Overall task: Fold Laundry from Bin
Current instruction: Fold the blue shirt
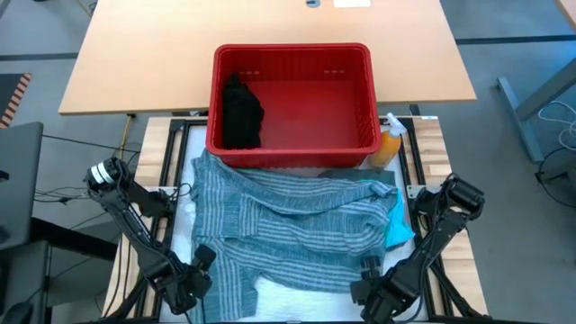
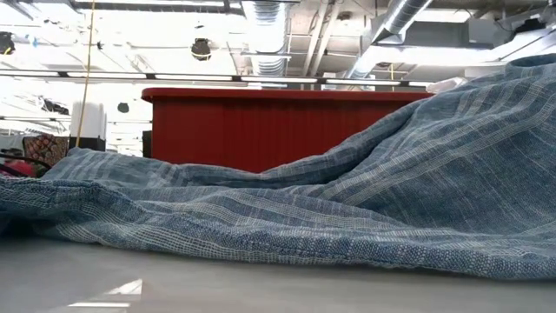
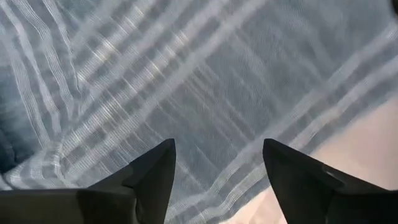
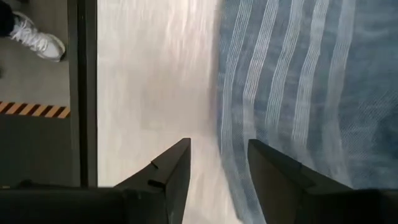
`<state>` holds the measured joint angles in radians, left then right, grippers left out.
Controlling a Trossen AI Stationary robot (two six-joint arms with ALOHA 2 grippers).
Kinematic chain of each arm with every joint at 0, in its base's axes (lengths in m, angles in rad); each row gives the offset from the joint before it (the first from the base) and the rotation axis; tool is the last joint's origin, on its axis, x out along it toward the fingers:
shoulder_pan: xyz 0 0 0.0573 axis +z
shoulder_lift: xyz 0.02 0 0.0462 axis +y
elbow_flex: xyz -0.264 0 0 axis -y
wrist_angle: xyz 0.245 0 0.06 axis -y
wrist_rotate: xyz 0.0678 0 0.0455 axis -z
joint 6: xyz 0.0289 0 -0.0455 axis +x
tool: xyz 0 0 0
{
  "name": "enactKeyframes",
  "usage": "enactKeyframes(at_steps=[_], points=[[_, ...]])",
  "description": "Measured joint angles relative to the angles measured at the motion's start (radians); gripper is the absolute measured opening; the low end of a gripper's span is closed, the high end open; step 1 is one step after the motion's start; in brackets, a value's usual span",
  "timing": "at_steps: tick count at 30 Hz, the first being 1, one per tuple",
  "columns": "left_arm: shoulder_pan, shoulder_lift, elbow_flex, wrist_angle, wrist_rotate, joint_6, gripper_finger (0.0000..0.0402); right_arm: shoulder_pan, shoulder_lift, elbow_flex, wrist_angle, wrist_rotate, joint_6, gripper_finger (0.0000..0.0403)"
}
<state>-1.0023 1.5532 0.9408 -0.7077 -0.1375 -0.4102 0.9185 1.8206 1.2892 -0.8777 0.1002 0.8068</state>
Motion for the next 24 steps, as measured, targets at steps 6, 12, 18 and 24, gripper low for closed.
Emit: enactKeyframes(at_steps=[6, 12, 18, 24], points=[[-0.059, 0.001, -0.080, 0.021, 0.056, -0.017, 0.0233, -0.007, 0.000, -0.003, 0.035, 0.037, -0.019, 0.0184], [-0.101, -0.004, -0.177, 0.134, -0.031, -0.037, 0.0233, 0.005, 0.000, -0.086, 0.136, 0.124, 0.021, 0.0173], [-0.101, -0.010, -0.227, 0.182, -0.024, -0.039, 0.0222, 0.009, 0.001, -0.181, 0.212, 0.120, 0.107, 0.0154], [-0.099, -0.007, -0.233, 0.189, -0.033, -0.059, 0.0131, 0.009, -0.005, -0.220, 0.244, 0.127, 0.112, 0.0111]])
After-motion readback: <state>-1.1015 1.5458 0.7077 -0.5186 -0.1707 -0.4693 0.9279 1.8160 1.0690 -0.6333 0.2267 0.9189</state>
